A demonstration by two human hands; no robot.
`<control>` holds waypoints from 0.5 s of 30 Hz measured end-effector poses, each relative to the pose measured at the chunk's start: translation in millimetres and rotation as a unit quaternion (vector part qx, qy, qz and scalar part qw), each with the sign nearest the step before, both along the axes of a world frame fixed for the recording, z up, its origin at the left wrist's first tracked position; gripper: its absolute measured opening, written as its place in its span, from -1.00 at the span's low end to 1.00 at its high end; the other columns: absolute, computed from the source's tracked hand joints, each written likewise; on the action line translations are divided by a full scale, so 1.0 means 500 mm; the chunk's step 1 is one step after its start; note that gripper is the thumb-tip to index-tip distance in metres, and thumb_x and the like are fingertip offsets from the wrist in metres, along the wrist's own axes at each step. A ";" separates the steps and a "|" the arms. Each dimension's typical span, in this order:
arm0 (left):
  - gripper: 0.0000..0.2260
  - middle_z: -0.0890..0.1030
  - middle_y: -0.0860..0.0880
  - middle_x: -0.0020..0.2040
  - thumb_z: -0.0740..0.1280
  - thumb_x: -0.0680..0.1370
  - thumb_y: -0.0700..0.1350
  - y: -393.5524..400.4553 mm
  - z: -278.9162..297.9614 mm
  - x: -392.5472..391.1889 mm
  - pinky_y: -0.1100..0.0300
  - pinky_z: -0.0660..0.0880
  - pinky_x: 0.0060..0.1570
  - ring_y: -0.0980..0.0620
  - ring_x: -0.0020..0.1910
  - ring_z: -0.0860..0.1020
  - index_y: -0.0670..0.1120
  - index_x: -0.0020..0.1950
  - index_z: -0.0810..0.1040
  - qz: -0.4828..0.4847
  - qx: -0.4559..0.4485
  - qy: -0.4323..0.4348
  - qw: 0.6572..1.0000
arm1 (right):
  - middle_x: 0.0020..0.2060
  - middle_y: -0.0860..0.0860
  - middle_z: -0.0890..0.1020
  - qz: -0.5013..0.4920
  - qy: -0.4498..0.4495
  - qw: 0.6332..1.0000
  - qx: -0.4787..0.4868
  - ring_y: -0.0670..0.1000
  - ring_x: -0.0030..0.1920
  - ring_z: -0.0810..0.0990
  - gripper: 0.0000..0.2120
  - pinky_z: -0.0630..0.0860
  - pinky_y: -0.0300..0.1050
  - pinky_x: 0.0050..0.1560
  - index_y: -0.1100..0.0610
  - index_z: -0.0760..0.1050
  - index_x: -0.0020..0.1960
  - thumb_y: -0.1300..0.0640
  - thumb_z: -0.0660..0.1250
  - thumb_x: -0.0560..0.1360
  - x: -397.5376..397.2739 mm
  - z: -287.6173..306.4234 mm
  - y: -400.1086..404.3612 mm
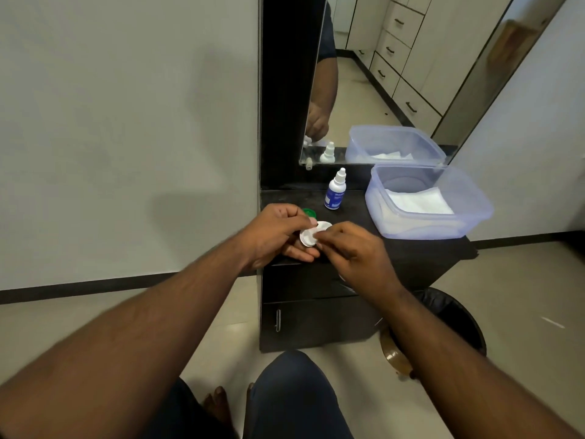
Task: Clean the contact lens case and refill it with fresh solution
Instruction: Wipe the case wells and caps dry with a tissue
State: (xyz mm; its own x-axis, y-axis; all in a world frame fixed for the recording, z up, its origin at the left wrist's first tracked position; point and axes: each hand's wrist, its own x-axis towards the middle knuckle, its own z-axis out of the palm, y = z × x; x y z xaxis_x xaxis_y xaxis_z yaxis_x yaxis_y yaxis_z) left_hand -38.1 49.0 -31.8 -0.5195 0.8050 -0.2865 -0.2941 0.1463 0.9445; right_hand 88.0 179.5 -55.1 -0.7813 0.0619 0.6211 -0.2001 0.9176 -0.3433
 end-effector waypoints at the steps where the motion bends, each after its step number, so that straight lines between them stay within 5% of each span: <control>1: -0.92 0.66 -0.26 -0.21 0.32 0.57 -0.20 0.000 0.001 0.001 0.06 0.65 -0.24 -0.13 -0.31 0.67 -0.21 -0.07 0.55 0.001 0.003 -0.005 1.000 | -0.14 0.09 0.67 0.002 0.013 1.000 0.006 0.07 -0.13 0.63 -0.85 0.57 -0.02 -0.10 0.24 0.64 0.00 0.24 0.40 0.44 -0.002 -0.001 0.001; 6: -0.90 0.65 -0.32 -0.18 0.31 0.57 -0.23 -0.004 0.004 0.000 0.08 0.66 -0.27 -0.14 -0.31 0.67 -0.26 -0.07 0.56 -0.006 0.010 -0.036 0.999 | -0.14 0.11 0.66 0.012 -0.011 0.998 0.056 0.09 -0.15 0.63 -0.85 0.59 -0.04 -0.16 0.22 0.64 -0.01 0.24 0.43 0.42 -0.001 0.005 0.009; 10: -0.93 0.67 -0.24 -0.18 0.38 0.51 -0.23 -0.004 -0.002 -0.005 0.08 0.66 -0.23 -0.15 -0.24 0.67 -0.23 -0.13 0.59 -0.019 0.009 -0.029 0.999 | -0.16 0.10 0.62 0.023 -0.052 0.968 0.244 0.10 -0.27 0.56 -0.80 0.46 -0.10 -0.48 0.18 0.60 0.04 0.14 0.30 0.47 0.009 0.021 0.020; 15: -0.92 0.65 -0.20 -0.20 0.39 0.50 -0.27 -0.001 -0.010 -0.004 0.13 0.66 -0.24 -0.09 -0.23 0.66 -0.29 -0.10 0.59 -0.009 0.026 -0.008 1.000 | -0.21 0.11 0.62 -0.013 -0.080 0.949 0.304 0.09 -0.32 0.56 -0.74 0.38 -0.15 -0.52 0.19 0.62 0.03 0.18 0.47 0.35 0.011 0.023 0.003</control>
